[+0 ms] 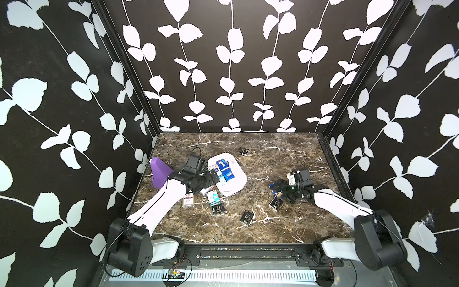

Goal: Put the pocket tissues into the storage box
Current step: Pick up the pocket tissues from the center of the board.

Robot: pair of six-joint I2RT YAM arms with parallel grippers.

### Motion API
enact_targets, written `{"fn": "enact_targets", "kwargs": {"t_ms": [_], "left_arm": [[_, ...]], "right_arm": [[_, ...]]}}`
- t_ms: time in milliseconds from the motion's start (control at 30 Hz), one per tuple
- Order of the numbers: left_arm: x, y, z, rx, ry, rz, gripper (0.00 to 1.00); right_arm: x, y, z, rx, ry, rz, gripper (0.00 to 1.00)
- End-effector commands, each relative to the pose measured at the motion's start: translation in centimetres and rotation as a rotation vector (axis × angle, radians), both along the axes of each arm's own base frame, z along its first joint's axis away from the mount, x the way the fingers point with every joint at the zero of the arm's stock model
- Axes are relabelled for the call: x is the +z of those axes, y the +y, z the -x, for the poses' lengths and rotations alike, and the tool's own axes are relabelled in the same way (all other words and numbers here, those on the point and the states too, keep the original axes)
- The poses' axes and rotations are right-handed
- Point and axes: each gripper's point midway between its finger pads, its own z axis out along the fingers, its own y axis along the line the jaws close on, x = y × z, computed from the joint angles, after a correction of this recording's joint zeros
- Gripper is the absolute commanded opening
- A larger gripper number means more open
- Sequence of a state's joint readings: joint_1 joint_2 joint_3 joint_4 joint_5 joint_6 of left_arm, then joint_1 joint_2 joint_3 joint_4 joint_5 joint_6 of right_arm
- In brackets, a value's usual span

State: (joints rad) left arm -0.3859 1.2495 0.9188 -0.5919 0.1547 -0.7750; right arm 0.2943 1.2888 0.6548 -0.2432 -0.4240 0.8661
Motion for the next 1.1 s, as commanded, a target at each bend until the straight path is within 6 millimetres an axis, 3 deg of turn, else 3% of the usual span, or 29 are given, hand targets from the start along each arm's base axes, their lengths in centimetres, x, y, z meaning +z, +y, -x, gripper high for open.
{"fn": "enact_targets", "kwargs": {"t_ms": [0,100,533,867,1067], "left_arm": [[0.2,0.5,0.7,0.019,-0.011,-0.012,0.99],[0.2,0.8,1.0,0.024,-0.008,-0.019,0.99],[0.3,1.9,2.2,0.012,-0.009,-0.067,0.99],[-0.2,2.3,2.6,0.001,-0.011,-0.092,0.99],[0.4,2.1,2.0,-0.019,-0.022,-0.101,0.99]], "right_arm": [[2.0,-1.7,-0.7,0.071,-0.076,0.17,0.83],[2.0,-2.9,-1.3,0.175,-0.081,0.316,0.83],[-1.4,-2.5,-3.9,0.495,0.011,0.539,0.83],[-5.2,-2.1,-3.8,0.553,0.094,0.563,0.8],[-6.1,-1.6,-3.5,0.549,0.097,0.582,0.71]]}}
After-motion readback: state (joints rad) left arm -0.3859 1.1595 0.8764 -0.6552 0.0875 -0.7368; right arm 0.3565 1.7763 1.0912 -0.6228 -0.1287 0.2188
